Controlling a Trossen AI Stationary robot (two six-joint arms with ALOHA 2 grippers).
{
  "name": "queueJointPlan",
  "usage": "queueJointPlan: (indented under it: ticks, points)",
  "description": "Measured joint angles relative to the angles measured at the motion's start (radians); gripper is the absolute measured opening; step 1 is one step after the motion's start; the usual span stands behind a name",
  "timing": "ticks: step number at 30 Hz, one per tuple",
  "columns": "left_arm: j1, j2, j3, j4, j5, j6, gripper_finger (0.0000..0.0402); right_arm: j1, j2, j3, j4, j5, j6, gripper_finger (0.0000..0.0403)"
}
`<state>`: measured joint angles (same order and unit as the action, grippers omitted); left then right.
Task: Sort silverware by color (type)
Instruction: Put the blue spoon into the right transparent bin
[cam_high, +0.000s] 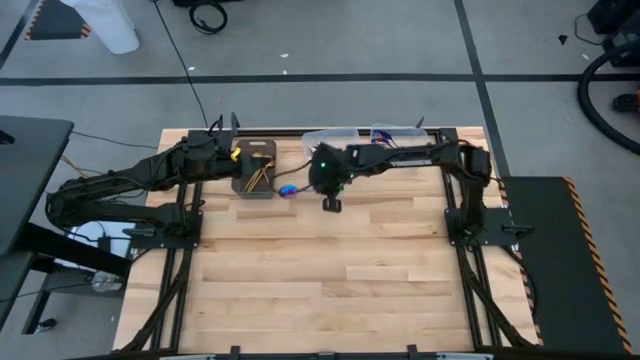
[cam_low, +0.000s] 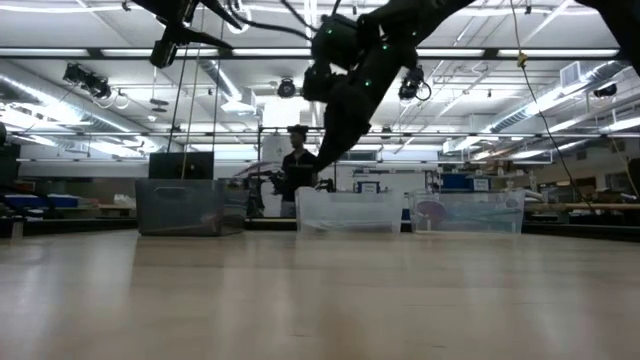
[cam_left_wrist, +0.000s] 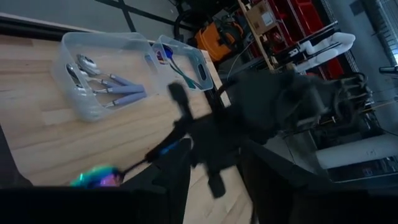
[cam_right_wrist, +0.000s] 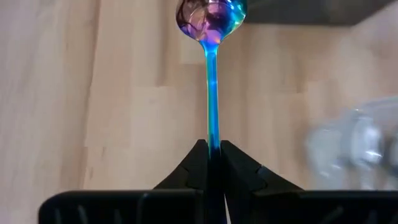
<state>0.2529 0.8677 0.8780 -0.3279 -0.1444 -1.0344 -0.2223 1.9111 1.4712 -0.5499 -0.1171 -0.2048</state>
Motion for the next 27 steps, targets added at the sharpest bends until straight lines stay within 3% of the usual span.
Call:
queueJointPlan:
  ticks: [13,27]
  points:
    - [0.0,0.0,0.0,0.0,0.0,0.0,0.0149,-0.13,-0.184,0.0,-0.085,0.05,-0.015,0.0035]
    - [-0.021,0.0,0.0,-0.027,0.0,0.001,0.0149,-0.232,-0.229,0.0,-0.186,0.046,-0.036,0.0036]
